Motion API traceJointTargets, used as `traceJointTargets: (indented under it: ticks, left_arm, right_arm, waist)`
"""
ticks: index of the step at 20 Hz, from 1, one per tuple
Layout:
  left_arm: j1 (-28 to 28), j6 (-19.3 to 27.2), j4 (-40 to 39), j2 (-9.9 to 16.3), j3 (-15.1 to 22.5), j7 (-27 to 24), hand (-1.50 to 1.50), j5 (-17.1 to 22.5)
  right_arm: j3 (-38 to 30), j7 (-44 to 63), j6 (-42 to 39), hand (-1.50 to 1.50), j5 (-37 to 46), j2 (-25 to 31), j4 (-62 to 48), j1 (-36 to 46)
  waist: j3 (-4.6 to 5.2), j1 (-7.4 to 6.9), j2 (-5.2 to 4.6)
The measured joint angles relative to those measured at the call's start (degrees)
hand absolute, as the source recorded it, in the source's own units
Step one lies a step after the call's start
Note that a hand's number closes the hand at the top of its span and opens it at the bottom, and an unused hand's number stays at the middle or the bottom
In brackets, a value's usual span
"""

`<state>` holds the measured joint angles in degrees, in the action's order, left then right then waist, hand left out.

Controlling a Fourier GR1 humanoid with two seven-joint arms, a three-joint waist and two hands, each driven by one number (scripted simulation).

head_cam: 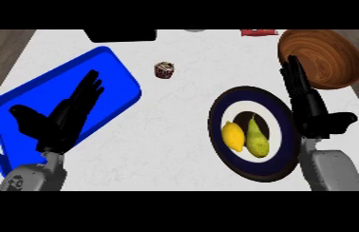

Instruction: Pick the lemon from the plate and place it in the bowl

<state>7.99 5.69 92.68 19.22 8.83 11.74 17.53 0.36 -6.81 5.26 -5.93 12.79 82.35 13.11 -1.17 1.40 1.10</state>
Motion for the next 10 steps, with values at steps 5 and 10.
traceJointTargets:
  ticks: [5, 10]
  left_arm:
    - [0.5, 2.0, -0.6, -0.8, 0.3, -3.1, 0.0, -4.0]
    - [0.1, 5.1, -1.3, -2.6, 1.3, -4.7, 0.0, -7.1]
  right_arm:
    - [7.7, 5.1, -6.3, 1.5, 0.5, -0.8, 0.7, -2.3]
    - [11.7, 5.7, 1.4, -1.5, 10.4, -0.8, 2.2, -6.0]
  waist:
    - [0.87, -1.02, -0.76]
    - [1.28, -0.41, -0.64]
